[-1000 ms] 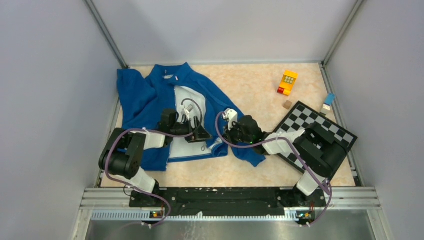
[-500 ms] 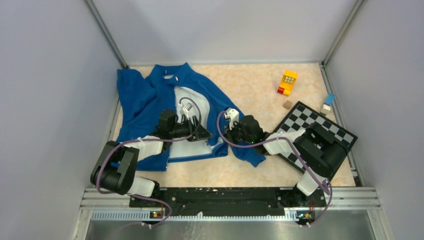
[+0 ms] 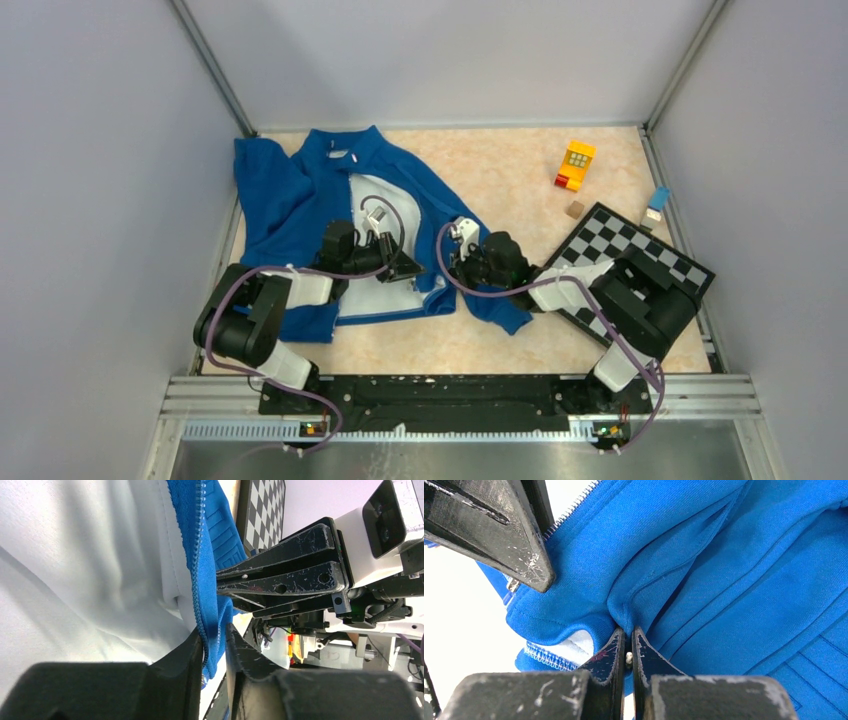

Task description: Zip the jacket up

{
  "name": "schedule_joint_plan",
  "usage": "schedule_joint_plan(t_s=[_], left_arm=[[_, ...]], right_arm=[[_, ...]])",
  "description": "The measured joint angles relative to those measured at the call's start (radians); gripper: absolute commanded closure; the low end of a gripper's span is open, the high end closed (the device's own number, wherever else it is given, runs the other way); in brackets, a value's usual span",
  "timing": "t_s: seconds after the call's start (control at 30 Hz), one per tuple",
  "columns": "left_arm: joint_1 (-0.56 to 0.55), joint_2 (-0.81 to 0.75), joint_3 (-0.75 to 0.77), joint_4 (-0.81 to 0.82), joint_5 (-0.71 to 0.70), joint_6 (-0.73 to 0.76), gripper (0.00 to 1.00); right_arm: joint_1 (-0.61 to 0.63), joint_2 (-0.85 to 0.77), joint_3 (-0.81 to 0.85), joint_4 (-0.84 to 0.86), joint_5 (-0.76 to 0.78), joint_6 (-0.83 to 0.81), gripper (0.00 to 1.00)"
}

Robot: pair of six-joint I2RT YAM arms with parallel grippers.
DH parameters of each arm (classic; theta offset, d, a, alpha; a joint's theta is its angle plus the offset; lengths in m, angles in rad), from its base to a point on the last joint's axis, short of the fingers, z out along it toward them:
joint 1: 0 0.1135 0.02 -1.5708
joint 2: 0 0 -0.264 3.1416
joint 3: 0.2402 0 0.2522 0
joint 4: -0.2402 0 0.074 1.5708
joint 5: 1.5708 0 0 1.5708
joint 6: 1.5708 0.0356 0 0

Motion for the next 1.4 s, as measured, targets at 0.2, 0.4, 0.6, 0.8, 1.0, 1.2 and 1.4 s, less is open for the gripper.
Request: schedule_joint_plan(t_s=[0.2,0.4,0.6,0.8,1.0,1.2,1.4], left_arm=[[-0.001,-0.003,0.003,-0.030,-0.018,0.025,1.00],[-0.040,-0.072,0.038,-0.177,-0.095,0.080,1.00],[-0.174,-0.252,0.093,-0.401,-0.382,0.104,1.00],[-0.188,-0.299,0.114,-0.500,-0.522,0.086,1.00],[-0.197,-0.293,0.118,-0.525,-0.552,0.135,1.00],[-0.199,-0.280,0.119,-0.532,-0.550,0.192,1.00],[-0.204,-0.279,0.120,-0.536,-0.549,0.219,1.00]], right_arm=[[0.000,-0.002,-0.002,-0.001,0.004,0.006,1.00],[0.000,-0.019,-0.002,-0.025,0.014,0.024,0.88],[0.003,-0.089,0.000,-0.111,0.040,0.045,0.61],[0.016,-0.184,0.061,-0.235,0.082,0.095,0.43],[0.014,-0.193,0.270,-0.451,0.135,0.332,0.40],[0.014,-0.144,0.394,-0.547,0.167,0.525,0.34],[0.018,0.045,0.549,-0.601,0.180,0.579,0.34]])
